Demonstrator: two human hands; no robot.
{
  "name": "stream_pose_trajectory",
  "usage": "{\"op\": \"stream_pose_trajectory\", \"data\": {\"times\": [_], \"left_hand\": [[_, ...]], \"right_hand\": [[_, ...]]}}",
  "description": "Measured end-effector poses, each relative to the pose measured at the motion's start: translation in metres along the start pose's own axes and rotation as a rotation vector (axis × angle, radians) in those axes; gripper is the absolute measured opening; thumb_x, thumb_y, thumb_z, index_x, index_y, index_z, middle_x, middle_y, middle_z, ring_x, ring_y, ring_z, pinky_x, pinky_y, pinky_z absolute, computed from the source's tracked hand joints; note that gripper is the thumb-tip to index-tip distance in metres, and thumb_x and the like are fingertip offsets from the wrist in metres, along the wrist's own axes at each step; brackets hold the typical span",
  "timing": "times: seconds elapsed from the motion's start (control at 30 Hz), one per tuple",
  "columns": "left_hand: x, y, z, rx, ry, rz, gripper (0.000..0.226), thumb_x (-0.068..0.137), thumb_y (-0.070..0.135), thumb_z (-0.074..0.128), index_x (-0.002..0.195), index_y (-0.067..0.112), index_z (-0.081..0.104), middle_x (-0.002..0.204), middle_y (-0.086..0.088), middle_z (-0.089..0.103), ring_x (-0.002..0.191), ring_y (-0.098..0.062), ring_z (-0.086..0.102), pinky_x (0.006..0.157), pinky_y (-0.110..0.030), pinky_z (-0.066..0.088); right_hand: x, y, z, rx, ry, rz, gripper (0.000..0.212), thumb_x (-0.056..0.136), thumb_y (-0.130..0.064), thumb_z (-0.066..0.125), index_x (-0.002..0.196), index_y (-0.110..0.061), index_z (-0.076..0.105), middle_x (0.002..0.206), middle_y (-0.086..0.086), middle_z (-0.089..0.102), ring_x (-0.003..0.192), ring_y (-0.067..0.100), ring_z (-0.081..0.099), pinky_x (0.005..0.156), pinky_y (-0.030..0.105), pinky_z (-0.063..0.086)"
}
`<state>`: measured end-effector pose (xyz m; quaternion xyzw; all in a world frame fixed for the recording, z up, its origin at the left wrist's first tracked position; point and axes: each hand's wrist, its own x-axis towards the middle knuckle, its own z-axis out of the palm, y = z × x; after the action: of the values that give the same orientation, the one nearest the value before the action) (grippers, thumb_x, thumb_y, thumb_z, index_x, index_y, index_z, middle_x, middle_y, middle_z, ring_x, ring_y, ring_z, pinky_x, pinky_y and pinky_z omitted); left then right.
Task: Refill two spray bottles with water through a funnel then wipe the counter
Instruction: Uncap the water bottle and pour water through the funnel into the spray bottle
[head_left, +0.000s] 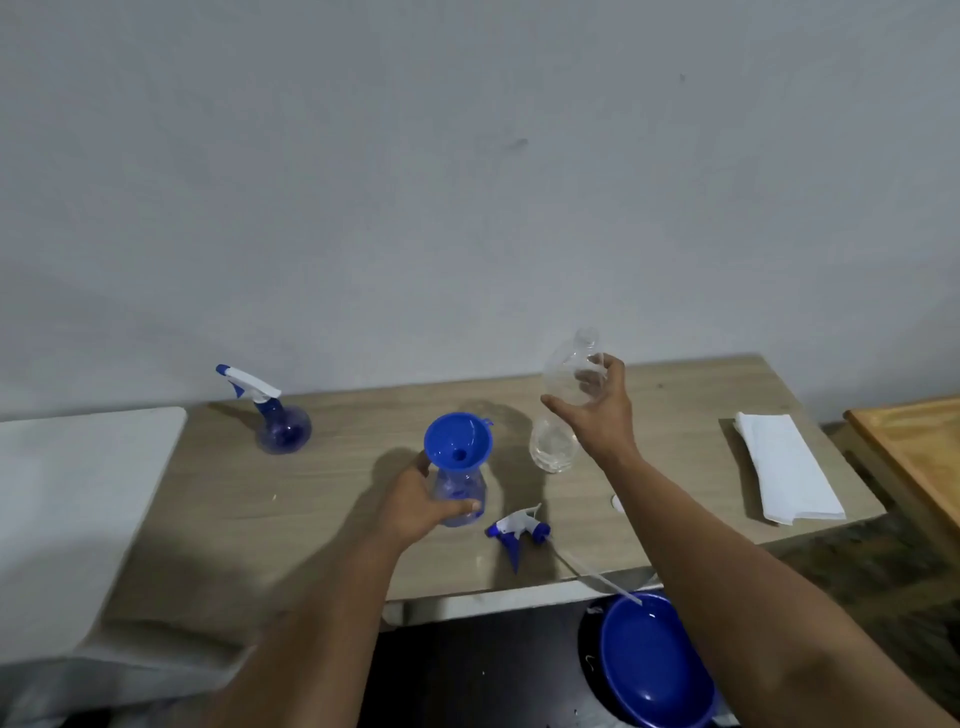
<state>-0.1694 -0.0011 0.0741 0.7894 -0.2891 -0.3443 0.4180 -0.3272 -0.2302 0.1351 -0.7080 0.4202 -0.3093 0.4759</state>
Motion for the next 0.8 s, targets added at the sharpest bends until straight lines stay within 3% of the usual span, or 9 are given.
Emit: {"op": "stream_pose_trajectory", "data": {"times": [0.07, 0.17, 0.3, 0.43, 0.5, 0.57, 0.67, 0.73, 0.8], "left_hand": [[0.004, -0.006, 0.007, -0.007, 0.005, -0.049, 0.068, 0.053, 0.035, 0.098, 0.112, 0.031, 0.064, 0.1, 0.016, 0.073, 0.093, -0.002, 0.07, 0.084, -0.029, 0.057], [0.005, -0.007, 0.016, 0.007, 0.0, -0.057, 0.042, 0.064, 0.018, 0.094, 0.095, 0.032, 0.068, 0.088, 0.024, 0.073, 0.081, 0.006, 0.068, 0.074, -0.017, 0.051], [0.01, -0.01, 0.021, -0.003, 0.008, -0.064, 0.043, 0.065, 0.02, 0.088, 0.103, 0.029, 0.069, 0.095, 0.014, 0.075, 0.089, -0.006, 0.072, 0.085, -0.036, 0.058], [0.011, -0.008, 0.023, 0.054, -0.013, -0.046, 0.038, 0.067, 0.027, 0.086, 0.102, 0.029, 0.071, 0.1, 0.013, 0.074, 0.093, -0.006, 0.071, 0.087, -0.04, 0.059], [0.009, -0.003, 0.023, 0.047, 0.008, -0.058, 0.038, 0.07, 0.024, 0.087, 0.103, 0.031, 0.069, 0.095, 0.014, 0.074, 0.088, -0.003, 0.07, 0.08, -0.03, 0.056], [0.009, -0.002, 0.023, 0.042, 0.012, -0.071, 0.041, 0.072, 0.021, 0.088, 0.105, 0.03, 0.067, 0.094, 0.015, 0.072, 0.087, -0.002, 0.068, 0.076, -0.024, 0.05], [0.007, 0.002, 0.021, 0.068, -0.002, -0.079, 0.042, 0.071, 0.024, 0.089, 0.104, 0.033, 0.064, 0.093, 0.017, 0.071, 0.087, -0.004, 0.068, 0.074, -0.024, 0.05], [0.008, 0.002, 0.02, 0.078, 0.016, -0.1, 0.04, 0.07, 0.024, 0.088, 0.101, 0.034, 0.064, 0.09, 0.016, 0.072, 0.085, -0.007, 0.069, 0.073, -0.028, 0.054], [0.01, -0.001, 0.02, 0.087, 0.023, -0.116, 0.036, 0.068, 0.023, 0.087, 0.095, 0.032, 0.065, 0.091, 0.011, 0.073, 0.087, -0.015, 0.071, 0.08, -0.036, 0.058]], "right_hand": [[0.0, 0.009, 0.006, 0.007, 0.01, -0.002, 0.086, 0.071, -0.028, 0.097, 0.136, -0.031, 0.041, 0.128, 0.0, 0.065, 0.122, 0.014, 0.062, 0.107, 0.038, 0.052], [0.001, 0.015, 0.011, -0.004, -0.002, -0.002, 0.086, 0.07, -0.031, 0.097, 0.137, -0.033, 0.042, 0.131, -0.003, 0.065, 0.124, 0.012, 0.062, 0.105, 0.035, 0.052], [-0.005, 0.025, 0.011, -0.089, -0.041, 0.078, 0.1, 0.067, -0.041, 0.097, 0.145, -0.029, 0.038, 0.134, 0.001, 0.063, 0.124, 0.023, 0.062, 0.105, 0.043, 0.053], [-0.036, 0.037, 0.008, -0.062, -0.058, 0.224, 0.118, 0.073, -0.032, 0.095, 0.164, -0.027, 0.019, 0.152, 0.008, 0.051, 0.136, 0.027, 0.053, 0.111, 0.044, 0.049], [-0.06, 0.045, 0.01, -0.037, 0.013, 0.286, 0.104, 0.082, -0.026, 0.089, 0.163, -0.025, 0.023, 0.147, 0.007, 0.055, 0.134, 0.027, 0.055, 0.107, 0.042, 0.051], [-0.083, 0.05, 0.013, 0.01, 0.061, 0.293, 0.076, 0.089, -0.021, 0.082, 0.154, -0.027, 0.042, 0.13, 0.001, 0.063, 0.125, 0.026, 0.062, 0.1, 0.042, 0.056], [-0.1, 0.035, 0.021, 0.029, -0.013, 0.158, 0.033, 0.094, -0.009, 0.071, 0.117, -0.033, 0.067, 0.112, -0.008, 0.072, 0.108, 0.015, 0.07, 0.09, 0.037, 0.061], [-0.097, 0.007, 0.027, 0.034, -0.059, 0.006, 0.033, 0.093, -0.006, 0.07, 0.108, -0.035, 0.069, 0.109, -0.009, 0.072, 0.101, 0.005, 0.068, 0.084, 0.032, 0.061], [-0.087, -0.028, 0.033, -0.042, -0.123, -0.171, 0.032, 0.091, -0.015, 0.073, 0.113, -0.038, 0.068, 0.118, -0.011, 0.068, 0.108, 0.001, 0.065, 0.086, 0.026, 0.056]]}}
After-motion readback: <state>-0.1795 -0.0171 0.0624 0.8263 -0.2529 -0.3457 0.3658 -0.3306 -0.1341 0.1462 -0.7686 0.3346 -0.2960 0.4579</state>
